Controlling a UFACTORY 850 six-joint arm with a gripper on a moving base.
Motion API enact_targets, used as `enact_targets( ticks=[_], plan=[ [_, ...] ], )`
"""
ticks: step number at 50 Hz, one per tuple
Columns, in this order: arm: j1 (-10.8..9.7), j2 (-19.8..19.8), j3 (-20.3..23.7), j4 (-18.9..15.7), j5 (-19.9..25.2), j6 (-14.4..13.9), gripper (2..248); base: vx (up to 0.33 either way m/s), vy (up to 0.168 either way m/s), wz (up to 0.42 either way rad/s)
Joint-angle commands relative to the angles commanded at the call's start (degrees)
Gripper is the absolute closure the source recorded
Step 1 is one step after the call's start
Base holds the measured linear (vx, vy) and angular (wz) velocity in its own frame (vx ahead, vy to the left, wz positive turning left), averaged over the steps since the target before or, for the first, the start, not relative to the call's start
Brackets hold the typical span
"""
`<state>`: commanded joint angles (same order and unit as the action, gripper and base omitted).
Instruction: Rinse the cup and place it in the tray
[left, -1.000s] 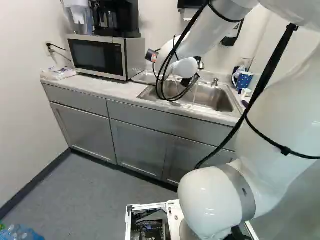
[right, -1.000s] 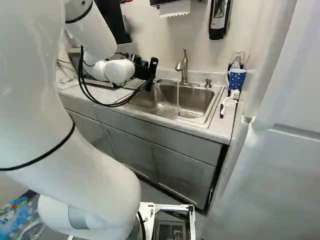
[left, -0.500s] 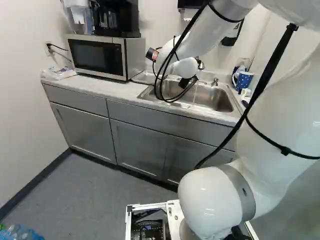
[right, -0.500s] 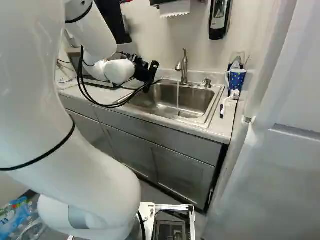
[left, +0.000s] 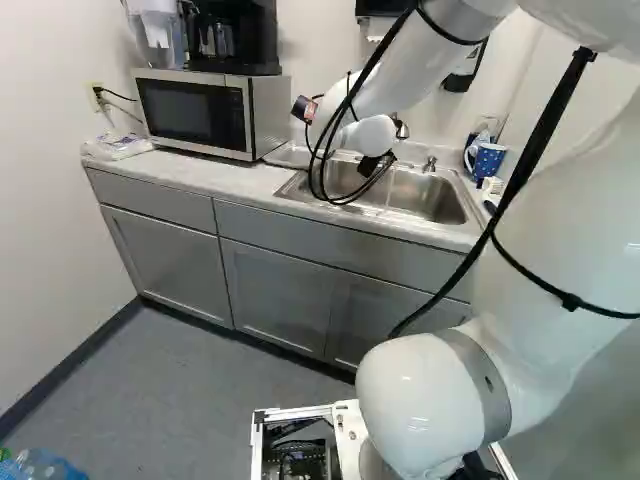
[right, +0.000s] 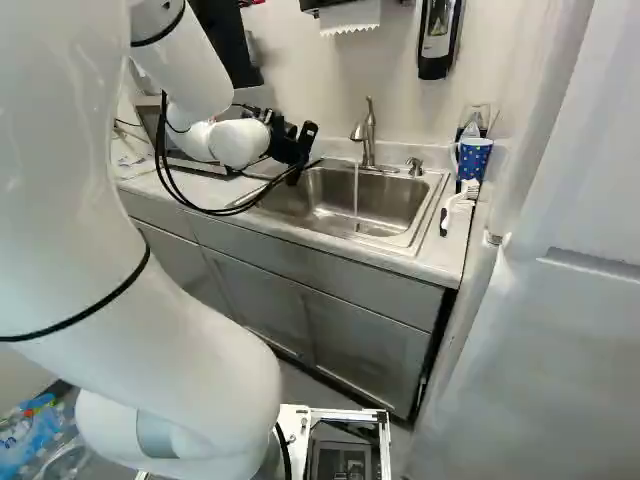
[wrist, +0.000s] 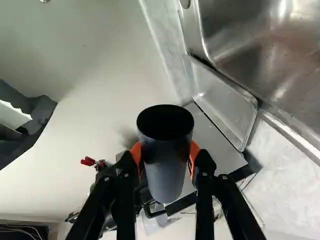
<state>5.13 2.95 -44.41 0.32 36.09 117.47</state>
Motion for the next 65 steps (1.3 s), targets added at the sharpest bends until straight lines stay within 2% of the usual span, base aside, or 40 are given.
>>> enact_targets(
  ticks=[26,29,38,65],
  plan=[
    [0.0,0.0,0.0,0.0,0.0,0.0,139,0.000,0.000,0.000],
    [0.0,0.0,0.0,0.0,0.0,-0.6,139,0.000,0.000,0.000],
    [0.0,0.0,0.0,0.0,0.0,-5.0,139,0.000,0.000,0.000],
    [0.0,0.0,0.0,0.0,0.0,-21.1,139,0.000,0.000,0.000]
  ],
)
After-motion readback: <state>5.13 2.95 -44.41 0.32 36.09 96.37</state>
